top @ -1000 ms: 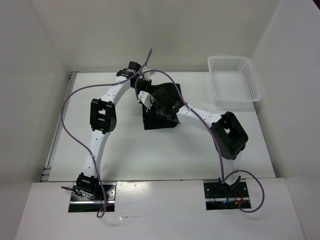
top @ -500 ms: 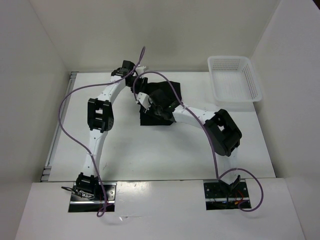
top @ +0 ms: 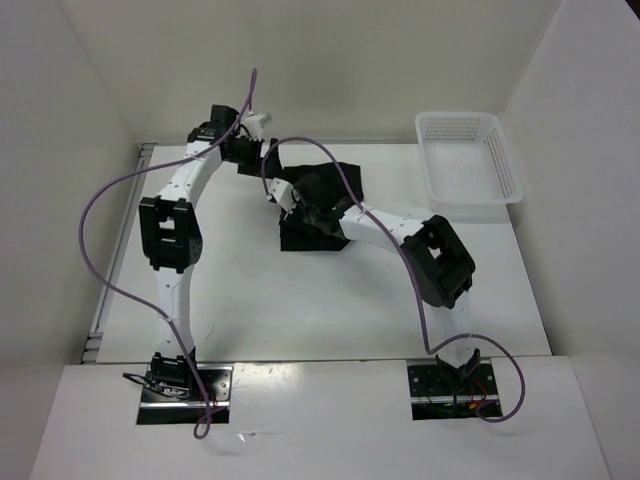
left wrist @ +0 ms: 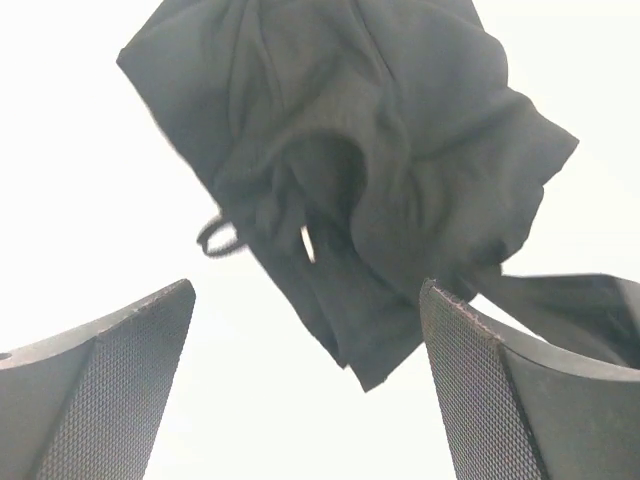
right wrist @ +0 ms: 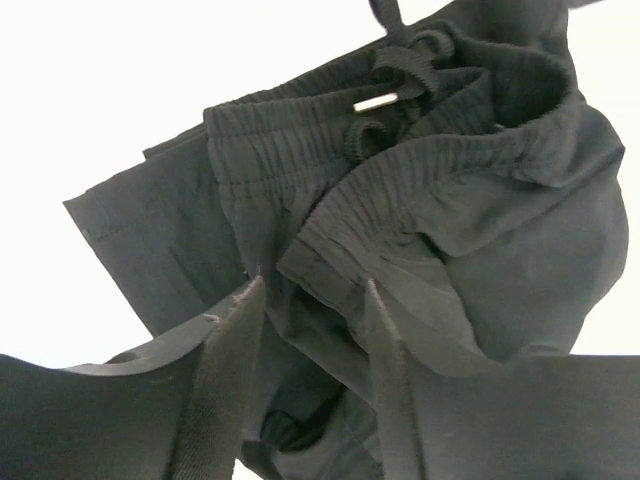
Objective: Fold and stack the shorts
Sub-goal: Fold the shorts
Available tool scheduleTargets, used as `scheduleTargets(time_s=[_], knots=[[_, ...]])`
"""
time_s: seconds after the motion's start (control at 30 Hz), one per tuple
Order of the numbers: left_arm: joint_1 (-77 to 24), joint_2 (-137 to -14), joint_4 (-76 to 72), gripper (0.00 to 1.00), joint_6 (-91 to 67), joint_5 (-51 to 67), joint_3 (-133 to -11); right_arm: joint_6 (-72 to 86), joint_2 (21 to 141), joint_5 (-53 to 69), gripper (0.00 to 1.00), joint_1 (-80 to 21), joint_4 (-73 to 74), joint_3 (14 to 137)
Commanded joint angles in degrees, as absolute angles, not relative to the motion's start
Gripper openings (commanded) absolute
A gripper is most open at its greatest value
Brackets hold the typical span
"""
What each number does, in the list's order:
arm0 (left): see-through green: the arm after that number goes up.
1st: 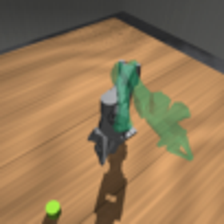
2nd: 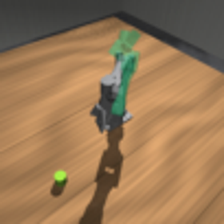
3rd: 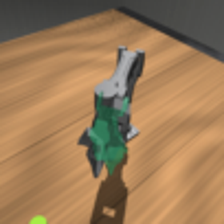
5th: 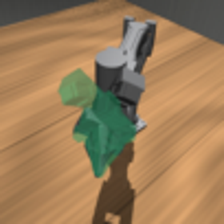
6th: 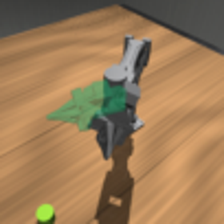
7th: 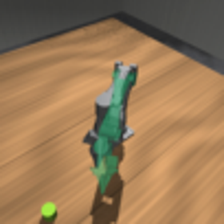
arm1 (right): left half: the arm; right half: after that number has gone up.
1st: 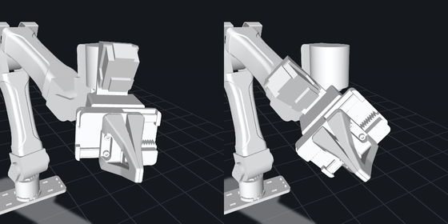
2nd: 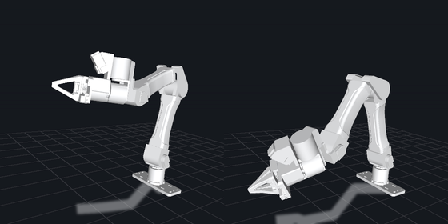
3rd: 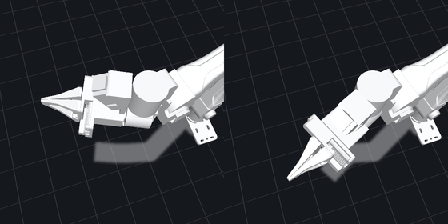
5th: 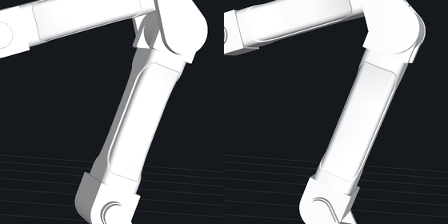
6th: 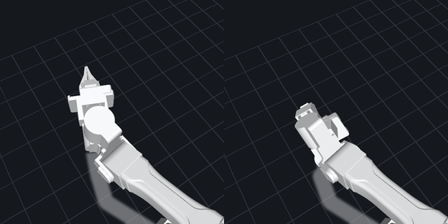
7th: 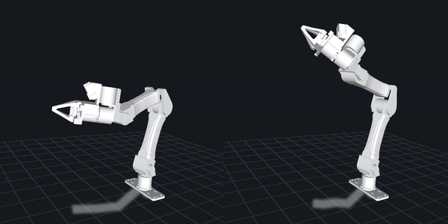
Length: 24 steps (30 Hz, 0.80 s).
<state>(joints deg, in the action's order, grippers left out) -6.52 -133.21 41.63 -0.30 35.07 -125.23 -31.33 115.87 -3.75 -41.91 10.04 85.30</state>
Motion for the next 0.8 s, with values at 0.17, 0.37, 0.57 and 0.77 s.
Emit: scheduleTargets(time_s=[0.17,0.37,0.57,0.77], knots=[[-1.94,-127.27,38.67,1.0,0.0,39.29,-110.93,-30.23,120.67,-2.29,0.53,-42.36,8.17,90.18],[-1.93,-125.42,37.53,1.0,0.0,39.81,-107.24,-28.56,121.99,-4.22,0.48,-42.36,6.94,91.67],[-1.93,-124.89,37.53,1.0,0.0,39.81,-106.52,-28.56,121.38,-5.8,0.45,-41.31,6.15,91.67],[-1.93,-124.89,38.14,1.0,0.0,39.81,-107.57,-28.56,121.28,-6.32,0.46,-40.79,6.15,92.19]])
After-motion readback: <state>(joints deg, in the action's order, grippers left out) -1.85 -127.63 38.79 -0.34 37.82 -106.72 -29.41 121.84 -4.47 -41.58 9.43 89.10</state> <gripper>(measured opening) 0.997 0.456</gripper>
